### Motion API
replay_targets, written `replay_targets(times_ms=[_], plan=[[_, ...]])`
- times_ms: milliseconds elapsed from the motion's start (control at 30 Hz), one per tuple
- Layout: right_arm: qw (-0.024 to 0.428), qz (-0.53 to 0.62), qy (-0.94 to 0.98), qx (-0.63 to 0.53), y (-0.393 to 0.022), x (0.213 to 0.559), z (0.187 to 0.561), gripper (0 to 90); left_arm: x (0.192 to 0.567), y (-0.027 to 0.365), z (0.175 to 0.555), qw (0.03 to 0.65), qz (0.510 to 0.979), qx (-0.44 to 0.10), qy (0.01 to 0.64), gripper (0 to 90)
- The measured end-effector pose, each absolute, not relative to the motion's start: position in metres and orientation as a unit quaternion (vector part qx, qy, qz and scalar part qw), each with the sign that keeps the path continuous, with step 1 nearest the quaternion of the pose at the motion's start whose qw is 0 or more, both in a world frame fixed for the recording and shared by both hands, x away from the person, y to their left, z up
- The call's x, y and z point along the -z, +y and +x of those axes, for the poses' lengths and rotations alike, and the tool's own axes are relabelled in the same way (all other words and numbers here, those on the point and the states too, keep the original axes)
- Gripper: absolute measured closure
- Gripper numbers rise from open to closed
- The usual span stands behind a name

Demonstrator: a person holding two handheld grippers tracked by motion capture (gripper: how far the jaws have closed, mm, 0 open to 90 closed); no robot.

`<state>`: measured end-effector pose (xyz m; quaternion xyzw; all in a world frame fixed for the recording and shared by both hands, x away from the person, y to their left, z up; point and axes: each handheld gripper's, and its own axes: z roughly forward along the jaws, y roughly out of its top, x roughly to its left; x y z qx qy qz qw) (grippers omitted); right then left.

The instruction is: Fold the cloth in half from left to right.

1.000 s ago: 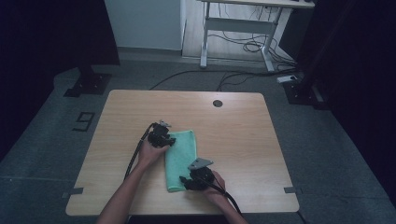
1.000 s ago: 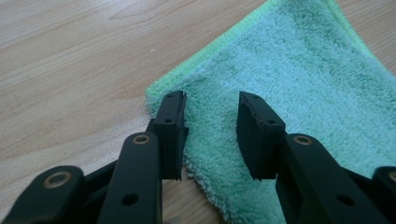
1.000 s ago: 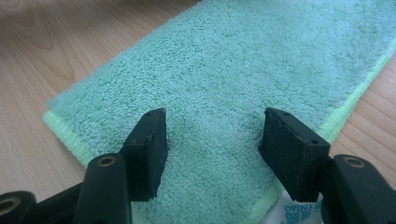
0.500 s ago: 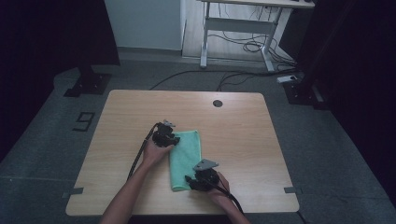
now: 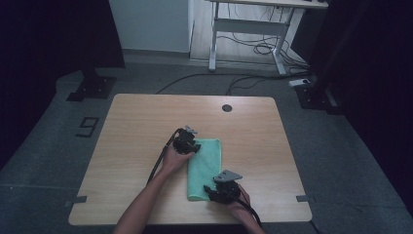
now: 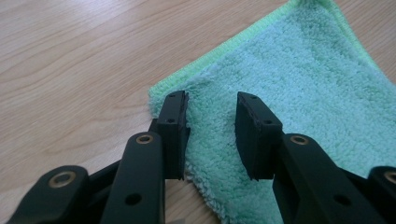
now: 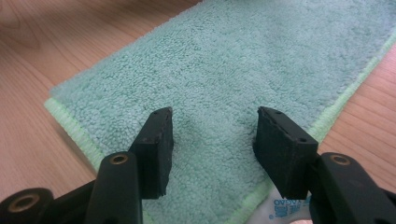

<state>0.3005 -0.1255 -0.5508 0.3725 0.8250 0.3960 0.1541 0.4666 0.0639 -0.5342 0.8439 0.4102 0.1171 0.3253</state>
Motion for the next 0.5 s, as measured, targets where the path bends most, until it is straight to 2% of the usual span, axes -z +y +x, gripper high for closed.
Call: replay_targets(times_ms=[500], plan=[[0.151, 0.376, 0.823, -0.397, -0.1268, 0.5507, 0.3004, 47.2, 0.5344, 0.0696, 0.4643, 0.332, 0.838, -0.108, 0.419, 63.9]])
